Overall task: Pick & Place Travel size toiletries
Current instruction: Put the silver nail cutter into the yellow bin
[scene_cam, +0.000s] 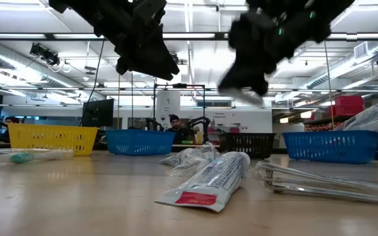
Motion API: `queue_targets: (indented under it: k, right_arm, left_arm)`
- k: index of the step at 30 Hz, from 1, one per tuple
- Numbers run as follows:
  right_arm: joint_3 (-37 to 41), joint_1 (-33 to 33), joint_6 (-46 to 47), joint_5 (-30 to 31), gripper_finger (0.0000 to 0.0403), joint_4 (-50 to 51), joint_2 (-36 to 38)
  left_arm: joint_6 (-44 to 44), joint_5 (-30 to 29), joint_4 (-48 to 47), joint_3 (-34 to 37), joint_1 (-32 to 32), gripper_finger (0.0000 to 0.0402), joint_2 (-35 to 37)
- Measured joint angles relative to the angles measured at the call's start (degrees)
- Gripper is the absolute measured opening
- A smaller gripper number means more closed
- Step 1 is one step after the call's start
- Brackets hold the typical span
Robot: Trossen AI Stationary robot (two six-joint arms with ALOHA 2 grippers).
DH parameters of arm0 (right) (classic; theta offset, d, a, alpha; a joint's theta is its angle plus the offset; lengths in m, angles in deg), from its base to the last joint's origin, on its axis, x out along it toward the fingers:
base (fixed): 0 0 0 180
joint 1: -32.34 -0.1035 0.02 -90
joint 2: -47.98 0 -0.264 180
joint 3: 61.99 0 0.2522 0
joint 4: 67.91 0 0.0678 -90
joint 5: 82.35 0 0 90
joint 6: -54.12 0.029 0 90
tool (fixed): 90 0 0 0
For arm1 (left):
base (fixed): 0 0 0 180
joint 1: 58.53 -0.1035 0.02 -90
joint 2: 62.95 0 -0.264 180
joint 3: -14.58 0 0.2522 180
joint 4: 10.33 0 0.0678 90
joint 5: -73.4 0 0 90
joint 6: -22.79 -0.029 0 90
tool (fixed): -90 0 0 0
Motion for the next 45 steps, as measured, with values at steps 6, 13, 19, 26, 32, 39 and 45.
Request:
queue_targets:
  k: [6,13,19,26,32,39,45]
  right_arm:
    - [-0.1,1.0,-14.1,1.3,0.0067,-7.2,12.0]
    - [-0.1,1.0,-19.1,-4.4,0.0069,-11.2,14.2]
    - [-0.1,1.0,-19.6,-4.3,0.0068,-9.5,13.6]
    - [-0.1,0.9,-19.6,-4.4,0.0069,-10.4,13.3]
    - [-0.1,0.9,-18.5,-4.4,0.0069,-10.5,13.1]
    - [-0.1,0.8,-18.5,-5.1,0.0069,-12.8,11.9]
    - [-0.1,0.5,-18.4,-5.8,0.0069,-18.6,8.2]
  left_arm:
    - [-2.3,-1.1,3.1,0.0,0.0,0.0139,0.0]
    - [-15.2,2.2,21.6,0.0,-0.1,0.0140,0.0]
    - [-15.8,7.5,24.8,0.0,-1.1,0.0162,-0.1]
    - [-17.4,6.2,34.1,0.0,-1.2,0.0209,-8.1]
    - [-23.7,4.8,42.5,-1.0,-1.4,0.0232,-11.5]
    - [-23.1,10.4,47.6,-1.0,-2.8,0.0238,-12.1]
    - [-22.6,12.4,47.6,-1.0,-3.4,0.0236,-13.0]
